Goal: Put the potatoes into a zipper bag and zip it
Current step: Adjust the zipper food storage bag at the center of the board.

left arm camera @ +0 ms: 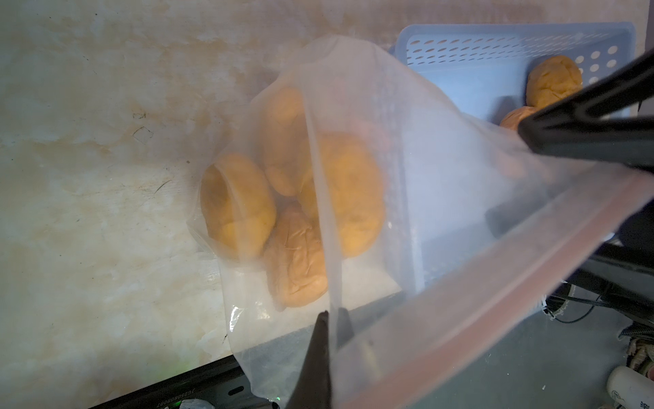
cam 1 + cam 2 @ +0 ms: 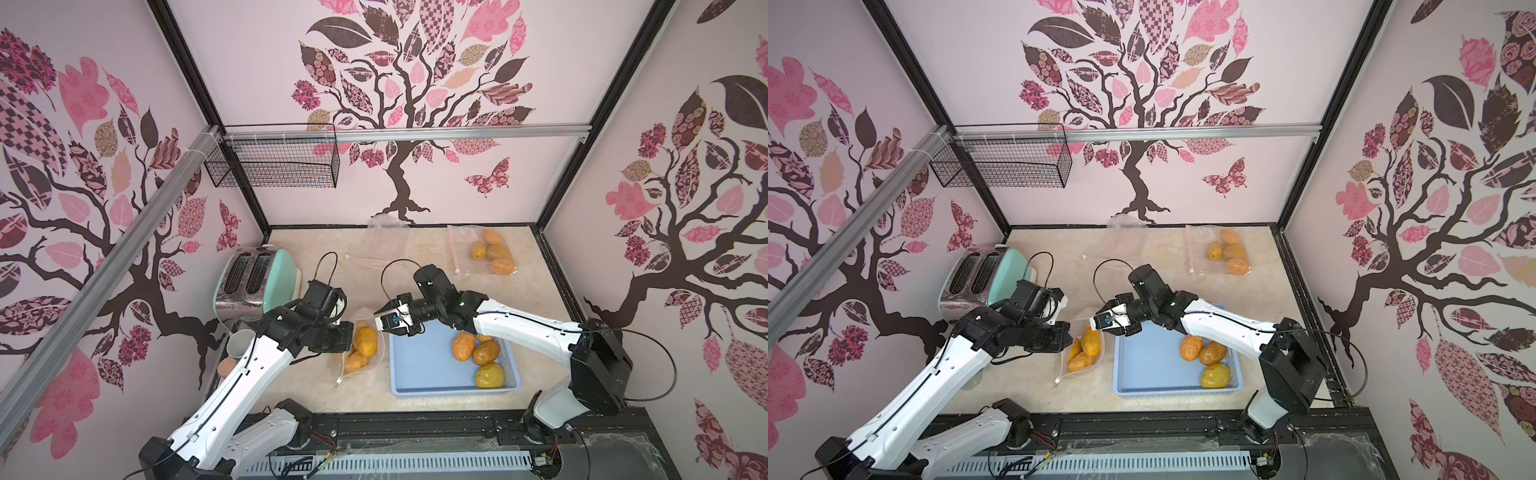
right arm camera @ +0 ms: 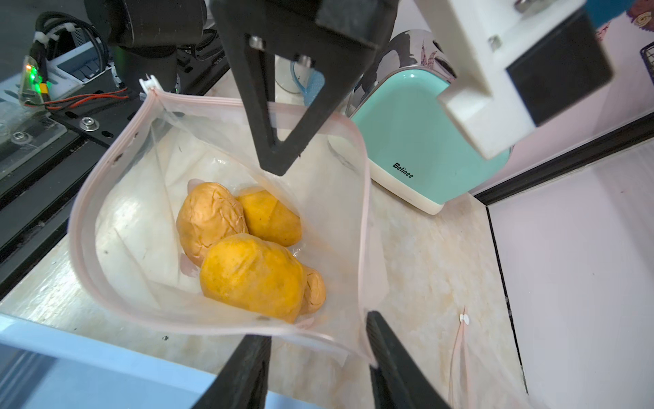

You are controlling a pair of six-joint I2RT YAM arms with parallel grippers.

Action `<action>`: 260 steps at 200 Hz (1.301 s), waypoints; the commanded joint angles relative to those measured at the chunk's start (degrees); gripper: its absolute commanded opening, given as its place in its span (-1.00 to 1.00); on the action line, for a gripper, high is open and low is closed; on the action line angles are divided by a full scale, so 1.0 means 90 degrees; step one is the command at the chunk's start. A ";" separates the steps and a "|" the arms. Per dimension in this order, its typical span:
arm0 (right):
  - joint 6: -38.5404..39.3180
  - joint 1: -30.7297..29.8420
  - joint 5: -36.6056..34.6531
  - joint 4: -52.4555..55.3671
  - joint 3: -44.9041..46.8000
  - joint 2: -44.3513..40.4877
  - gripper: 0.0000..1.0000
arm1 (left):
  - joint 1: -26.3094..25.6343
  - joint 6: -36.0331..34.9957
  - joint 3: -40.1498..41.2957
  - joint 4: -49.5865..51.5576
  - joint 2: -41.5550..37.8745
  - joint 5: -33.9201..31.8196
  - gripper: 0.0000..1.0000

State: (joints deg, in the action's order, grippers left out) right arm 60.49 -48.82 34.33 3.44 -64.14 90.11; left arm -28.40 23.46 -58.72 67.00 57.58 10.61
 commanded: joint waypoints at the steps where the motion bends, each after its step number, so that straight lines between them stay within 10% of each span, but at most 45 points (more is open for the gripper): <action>1: 0.0123 -0.0074 0.0320 -0.0124 -0.0266 0.0118 -0.17 | -0.0007 -0.0091 -0.0160 -0.0025 0.0014 0.0011 -1.00; 77: 0.0051 -0.0087 0.0409 -0.0573 -0.0355 0.0046 -0.14 | -0.0010 -0.0058 -0.0136 -0.0082 0.0062 0.0103 -1.00; 106: 0.0094 -0.0096 0.0536 -0.0525 -0.0376 0.0010 -0.78 | -0.0009 -0.0044 -0.0147 -0.0086 0.0029 0.0105 -1.00; 138: -0.0255 -0.0093 0.0518 -0.0798 -0.0281 -0.0012 -1.00 | -0.0016 -0.0048 -0.0173 -0.0061 0.0032 0.0101 -1.00; 187: -0.1979 0.0487 0.0029 -0.2210 0.0036 0.0073 -1.00 | -0.0006 0.0052 -0.0474 0.0157 -0.0326 -0.0436 -0.10; 260: -0.3367 0.1104 -0.0179 -0.2752 0.0134 0.0256 -1.00 | -0.0005 -0.0020 -0.0065 -0.0292 -0.0522 0.0037 0.13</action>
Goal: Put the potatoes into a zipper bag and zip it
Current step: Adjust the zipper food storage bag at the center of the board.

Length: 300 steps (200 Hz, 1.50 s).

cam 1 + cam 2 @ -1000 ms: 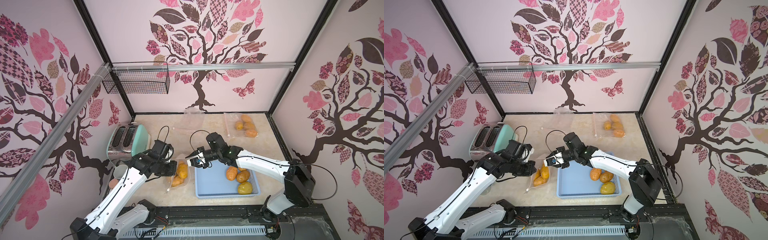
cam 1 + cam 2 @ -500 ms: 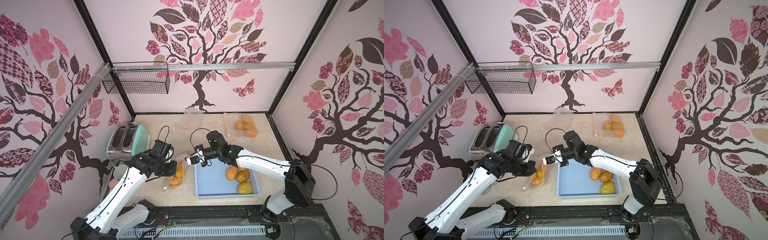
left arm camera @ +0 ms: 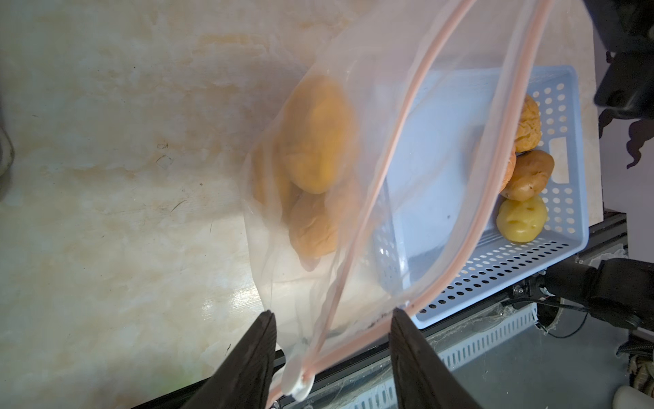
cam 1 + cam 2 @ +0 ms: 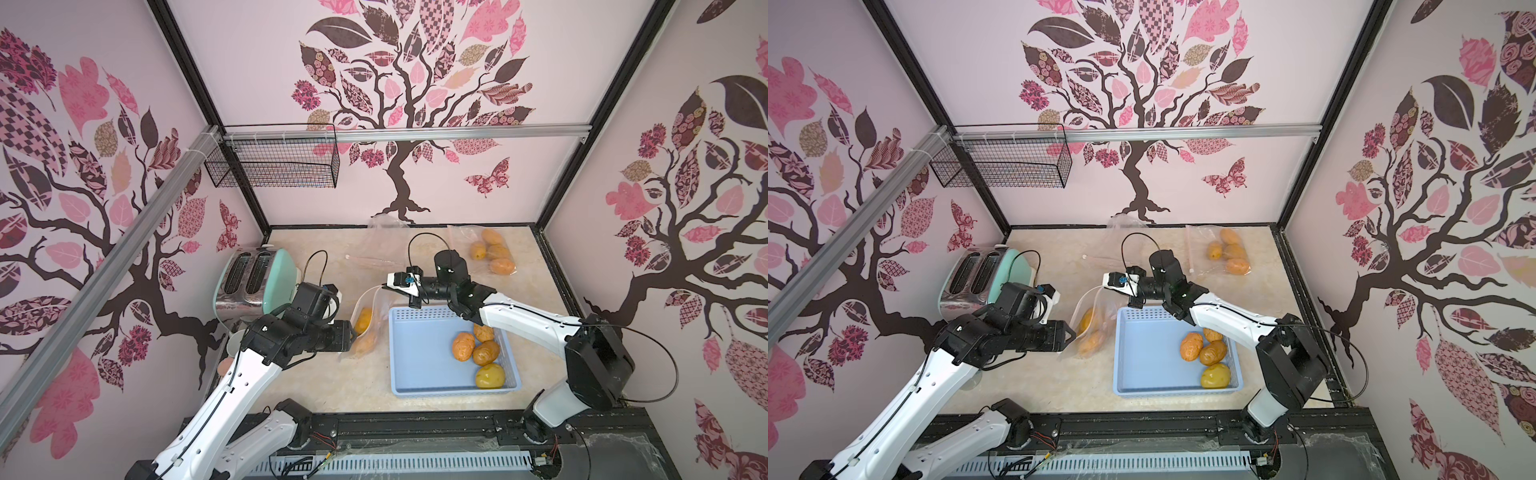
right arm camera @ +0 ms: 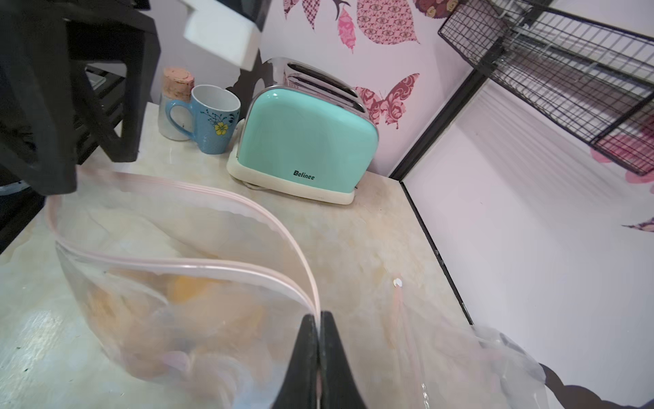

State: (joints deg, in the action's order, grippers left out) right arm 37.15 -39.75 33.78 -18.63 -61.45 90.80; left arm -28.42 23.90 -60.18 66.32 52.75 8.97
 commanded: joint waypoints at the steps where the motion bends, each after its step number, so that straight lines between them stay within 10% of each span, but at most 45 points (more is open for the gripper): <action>1: -0.0781 0.0098 -0.0129 -0.0286 -0.0174 0.0181 -1.00 | -0.0004 -0.0068 0.0101 -0.0224 0.0016 0.0226 0.13; 109: -0.1405 0.0397 -0.0095 -0.0454 -0.0243 0.0523 -1.00 | -0.0012 -0.0109 0.0425 -0.0432 -0.0296 0.0411 0.21; 300: -0.1509 0.0553 -0.0272 -0.0078 -0.0293 0.0594 -1.00 | -0.0007 0.0064 0.0632 -0.0368 0.0190 0.0167 -0.81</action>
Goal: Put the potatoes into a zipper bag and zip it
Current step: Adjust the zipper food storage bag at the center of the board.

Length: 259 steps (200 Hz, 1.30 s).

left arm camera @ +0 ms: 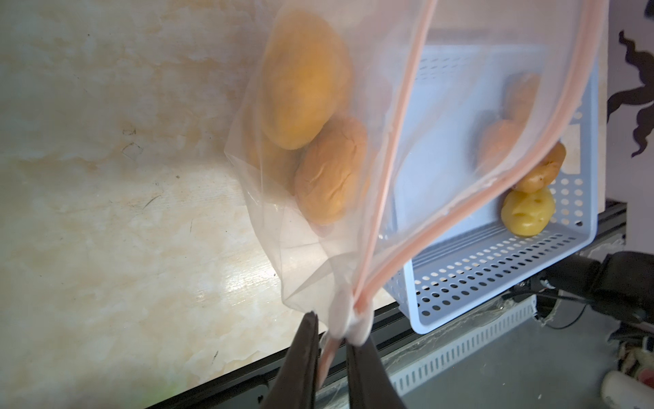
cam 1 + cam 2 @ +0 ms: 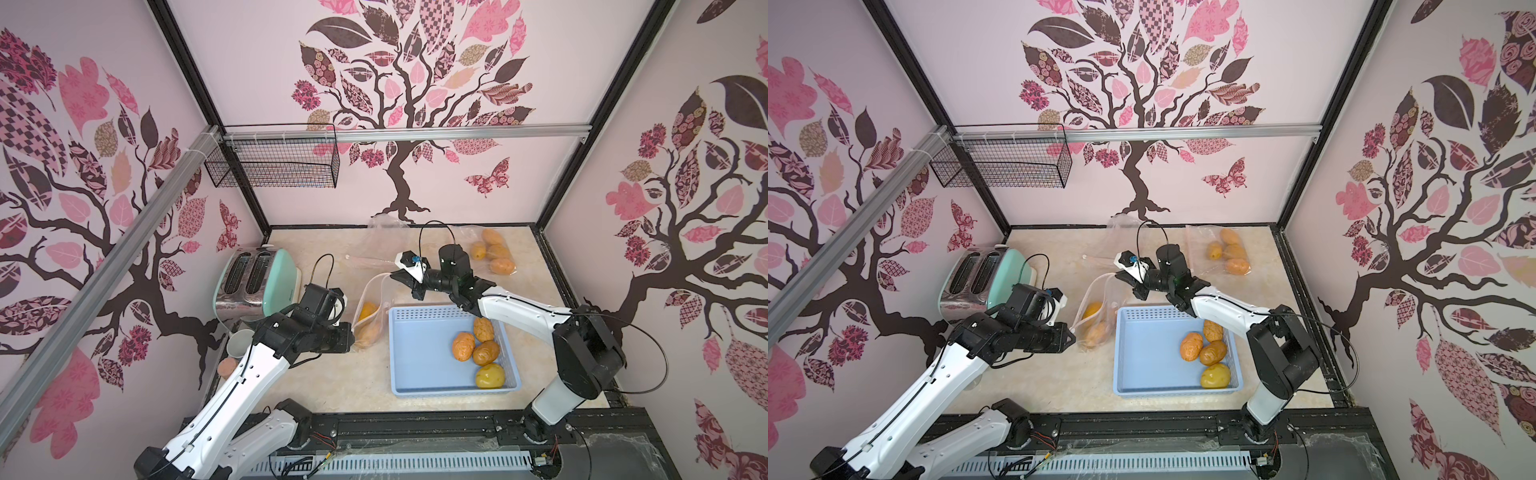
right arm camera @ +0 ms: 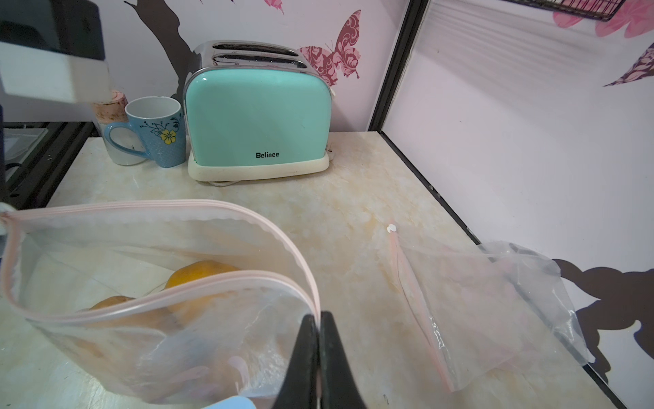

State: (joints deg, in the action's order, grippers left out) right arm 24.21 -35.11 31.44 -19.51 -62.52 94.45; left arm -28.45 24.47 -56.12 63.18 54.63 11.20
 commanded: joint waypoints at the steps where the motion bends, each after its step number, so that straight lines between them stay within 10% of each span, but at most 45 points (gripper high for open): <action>1: -0.0072 0.0036 -0.0010 0.0019 -0.0173 0.0189 -1.00 | -0.0004 0.0003 0.0180 -0.0023 -0.0017 -0.0091 -0.82; 64: -0.0273 0.0105 -0.0026 -0.0258 0.0068 0.0010 -0.99 | -0.0011 -0.0040 -0.0634 0.0594 -0.0175 -0.1044 -1.00; 89: -0.0470 0.0106 0.0046 -0.0199 0.0033 -0.0248 0.30 | -0.0010 -0.0261 -0.1650 0.1494 0.0093 -0.1277 -1.00; 119: -0.0473 0.0108 0.0243 -0.0204 0.0283 -0.1038 0.69 | -0.0008 -0.0507 -0.2301 0.2306 0.0374 -0.1211 -1.00; 178: -0.1033 -0.0339 0.2560 -0.0335 0.0866 -0.2179 0.53 | -0.0009 -0.0658 -0.2552 0.2559 0.0295 -0.0366 -1.00; 259: -0.0400 -0.1238 0.3649 -0.0083 -0.0798 -0.0145 0.17 | -0.0013 -0.0759 -0.2135 0.2386 0.0113 -0.0033 -1.00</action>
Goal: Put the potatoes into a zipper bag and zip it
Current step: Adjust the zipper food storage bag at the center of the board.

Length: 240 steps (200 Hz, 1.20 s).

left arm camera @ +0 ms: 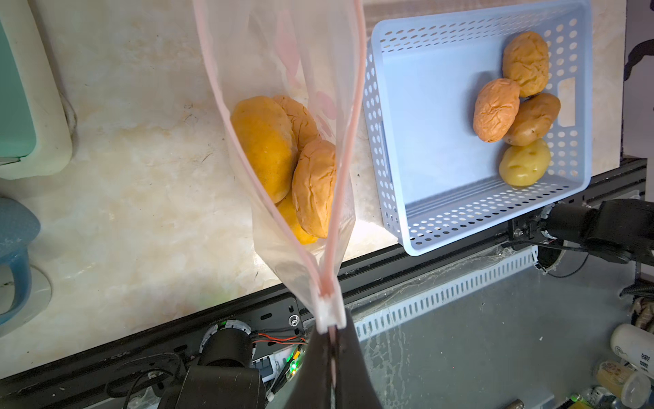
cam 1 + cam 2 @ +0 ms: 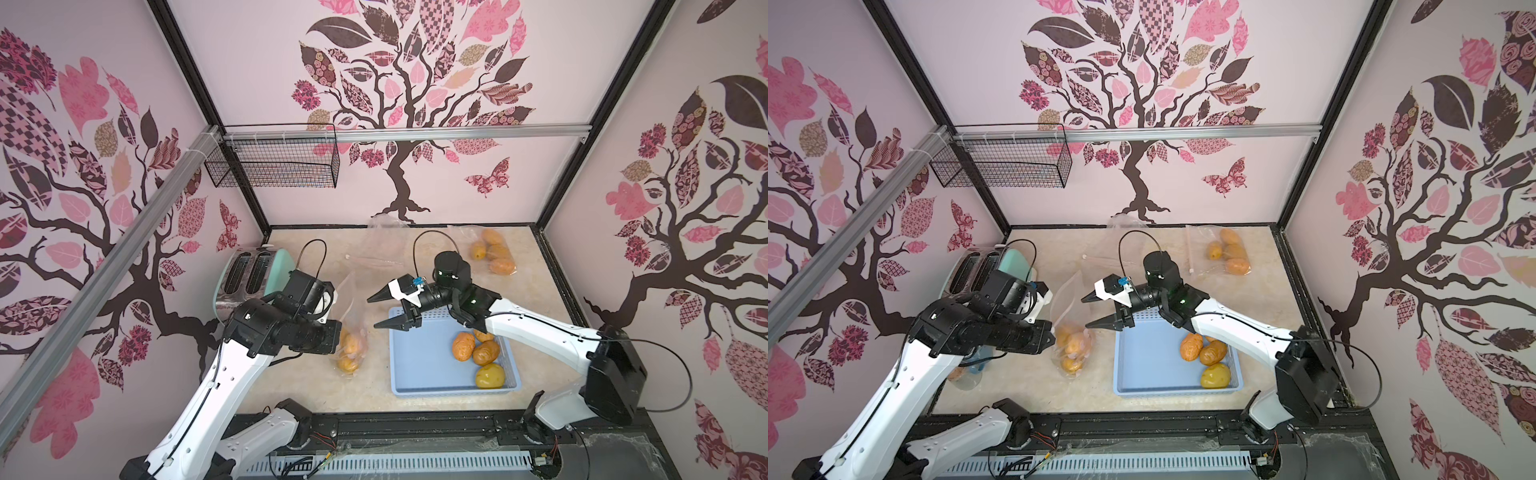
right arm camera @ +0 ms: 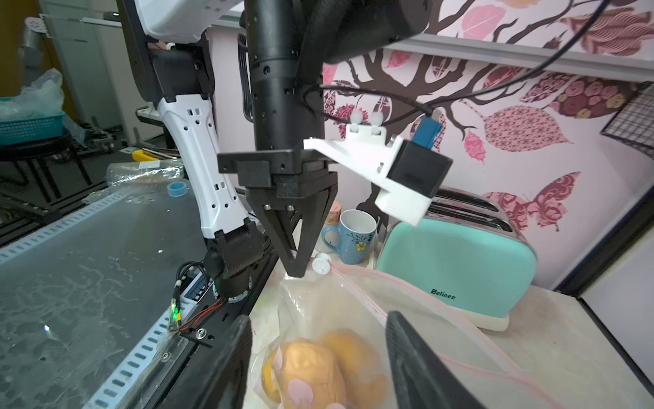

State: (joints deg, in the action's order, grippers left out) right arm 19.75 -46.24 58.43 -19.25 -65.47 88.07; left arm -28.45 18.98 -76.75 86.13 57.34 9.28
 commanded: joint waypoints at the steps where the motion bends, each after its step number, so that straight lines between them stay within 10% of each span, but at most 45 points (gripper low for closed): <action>1: 0.0098 -0.0005 0.0663 -0.0115 -0.0499 0.0599 0.16 | -0.0013 -0.0153 0.0168 -0.0165 -0.0189 0.0180 -1.00; 79: 0.0754 -0.0435 0.1117 -0.0272 -0.1901 0.2163 0.34 | -0.0016 -0.0252 0.0081 -0.0177 -0.0172 0.0231 -1.00; 156: 0.0881 -0.0547 0.1876 -0.0449 -0.2255 0.2810 0.06 | -0.0029 -0.0300 0.0054 -0.0201 -0.0118 0.0018 -1.00; 240: 0.3579 -0.0753 0.1197 0.2752 -0.2823 0.2911 -0.11 | -0.0023 -0.0312 0.0073 -0.0296 -0.0025 -0.0014 -1.00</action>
State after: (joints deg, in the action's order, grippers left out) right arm 41.47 -51.75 71.59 -7.40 -87.15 112.25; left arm -28.53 16.84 -76.03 85.52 57.25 9.58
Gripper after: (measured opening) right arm 0.457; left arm 0.047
